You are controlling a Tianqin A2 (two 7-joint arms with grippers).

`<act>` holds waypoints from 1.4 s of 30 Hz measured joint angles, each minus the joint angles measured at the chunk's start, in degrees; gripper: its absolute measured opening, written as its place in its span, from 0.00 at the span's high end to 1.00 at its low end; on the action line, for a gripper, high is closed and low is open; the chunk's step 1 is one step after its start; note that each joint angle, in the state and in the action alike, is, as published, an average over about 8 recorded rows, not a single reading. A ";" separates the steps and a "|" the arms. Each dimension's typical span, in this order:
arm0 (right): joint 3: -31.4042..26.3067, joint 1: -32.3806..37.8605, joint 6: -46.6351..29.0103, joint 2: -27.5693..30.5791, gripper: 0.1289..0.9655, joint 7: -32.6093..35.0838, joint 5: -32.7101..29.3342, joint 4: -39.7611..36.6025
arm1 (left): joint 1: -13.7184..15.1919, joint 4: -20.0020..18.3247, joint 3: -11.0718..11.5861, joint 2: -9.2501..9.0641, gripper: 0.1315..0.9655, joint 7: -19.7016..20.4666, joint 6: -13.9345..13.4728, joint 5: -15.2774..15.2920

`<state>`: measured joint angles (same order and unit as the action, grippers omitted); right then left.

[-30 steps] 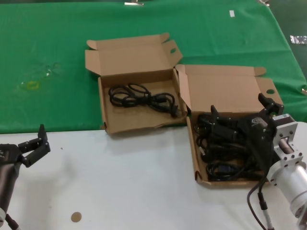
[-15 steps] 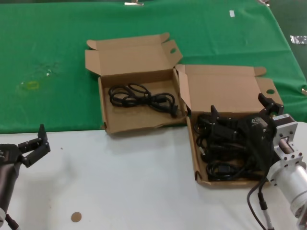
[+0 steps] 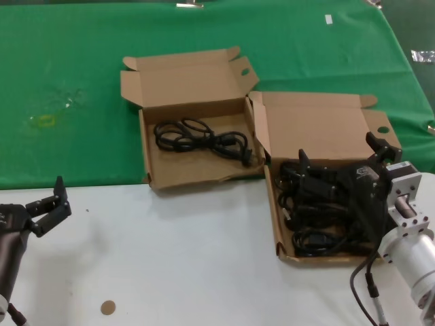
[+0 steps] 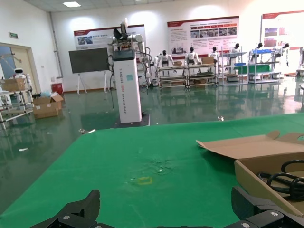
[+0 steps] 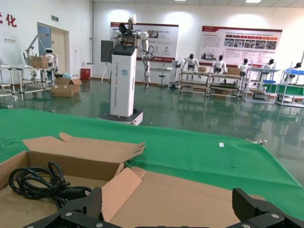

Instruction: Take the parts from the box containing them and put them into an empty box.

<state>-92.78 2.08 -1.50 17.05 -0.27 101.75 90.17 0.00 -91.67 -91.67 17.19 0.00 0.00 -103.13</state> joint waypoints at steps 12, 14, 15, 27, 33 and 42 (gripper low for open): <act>0.00 0.00 0.00 0.00 0.00 0.00 0.00 0.00 | 0.00 0.00 0.00 0.00 0.00 0.00 0.00 0.00; 0.00 0.00 0.00 0.00 0.00 0.00 0.00 0.00 | 0.00 0.00 0.00 0.00 0.00 0.00 0.00 0.00; 0.00 0.00 0.00 0.00 0.00 0.00 0.00 0.00 | 0.00 0.00 0.00 0.00 0.00 0.00 0.00 0.00; 0.00 0.00 0.00 0.00 0.00 0.00 0.00 0.00 | 0.00 0.00 0.00 0.00 0.00 0.00 0.00 0.00; 0.00 0.00 0.00 0.00 0.00 0.00 0.00 0.00 | 0.00 0.00 0.00 0.00 0.00 0.00 0.00 0.00; 0.00 0.00 0.00 0.00 0.00 0.00 0.00 0.00 | 0.00 0.00 0.00 0.00 0.00 0.00 0.00 0.00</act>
<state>-92.78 2.08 -1.50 17.05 -0.27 101.75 90.17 0.00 -91.67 -91.67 17.19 0.00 0.00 -103.13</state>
